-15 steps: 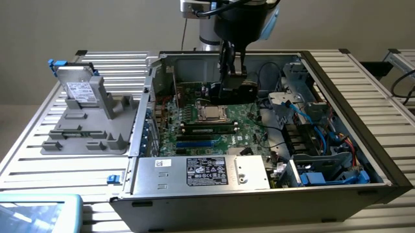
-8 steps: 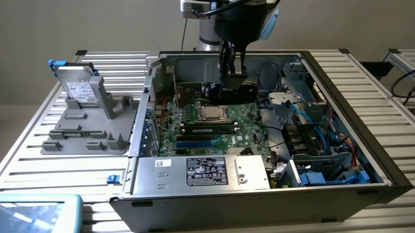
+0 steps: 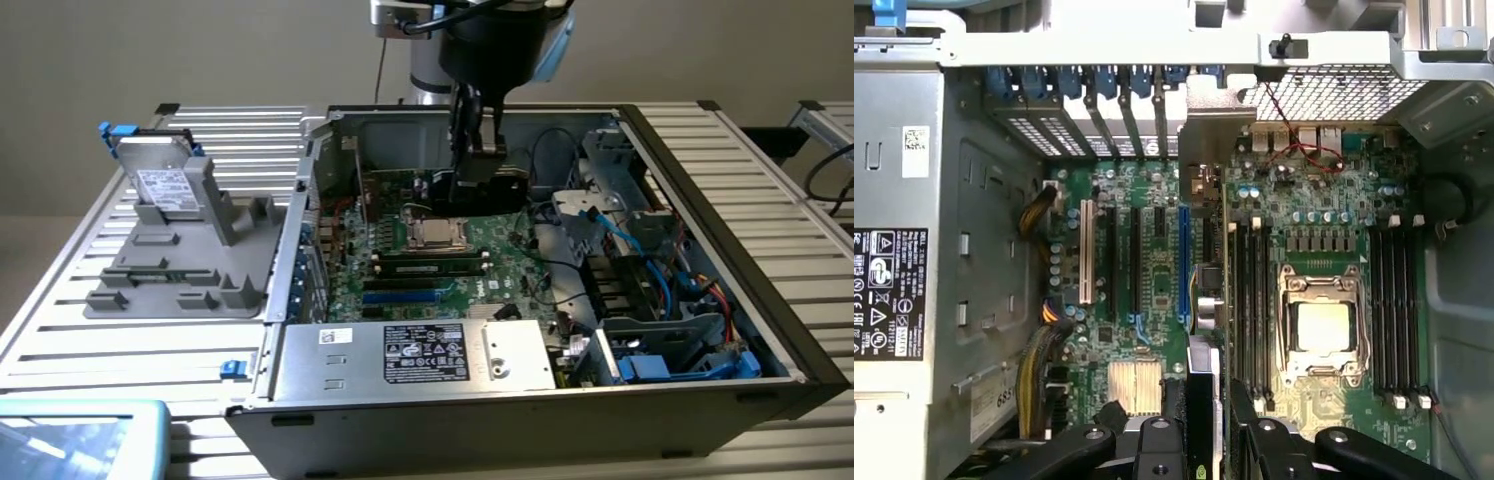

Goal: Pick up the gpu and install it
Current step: 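Insert the gpu into the slot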

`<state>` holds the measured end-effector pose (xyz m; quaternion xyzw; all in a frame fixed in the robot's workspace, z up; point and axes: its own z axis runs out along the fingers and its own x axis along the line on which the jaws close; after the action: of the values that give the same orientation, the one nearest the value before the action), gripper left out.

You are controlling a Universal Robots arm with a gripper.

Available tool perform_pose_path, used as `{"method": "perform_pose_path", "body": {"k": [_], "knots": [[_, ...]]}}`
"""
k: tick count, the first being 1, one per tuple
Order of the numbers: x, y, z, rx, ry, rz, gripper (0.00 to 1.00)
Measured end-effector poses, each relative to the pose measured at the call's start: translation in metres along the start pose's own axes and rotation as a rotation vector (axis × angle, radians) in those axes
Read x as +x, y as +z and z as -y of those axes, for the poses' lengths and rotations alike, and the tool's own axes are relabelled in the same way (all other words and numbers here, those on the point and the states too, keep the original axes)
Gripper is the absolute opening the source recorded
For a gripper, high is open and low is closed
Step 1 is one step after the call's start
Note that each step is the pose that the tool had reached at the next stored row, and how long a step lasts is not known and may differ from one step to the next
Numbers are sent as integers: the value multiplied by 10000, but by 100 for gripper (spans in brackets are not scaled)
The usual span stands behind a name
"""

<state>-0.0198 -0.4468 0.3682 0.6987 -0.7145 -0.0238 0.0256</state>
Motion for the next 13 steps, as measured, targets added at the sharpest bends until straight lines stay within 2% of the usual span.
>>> {"method": "perform_pose_path", "body": {"k": [2,3,4,13], "knots": [[-40,11,-2,-4,11,-156,28],[-58,20,-7,-3,14,-207,28],[-69,32,-17,-2,15,-224,28],[-70,45,-69,5,15,-223,28]]}}
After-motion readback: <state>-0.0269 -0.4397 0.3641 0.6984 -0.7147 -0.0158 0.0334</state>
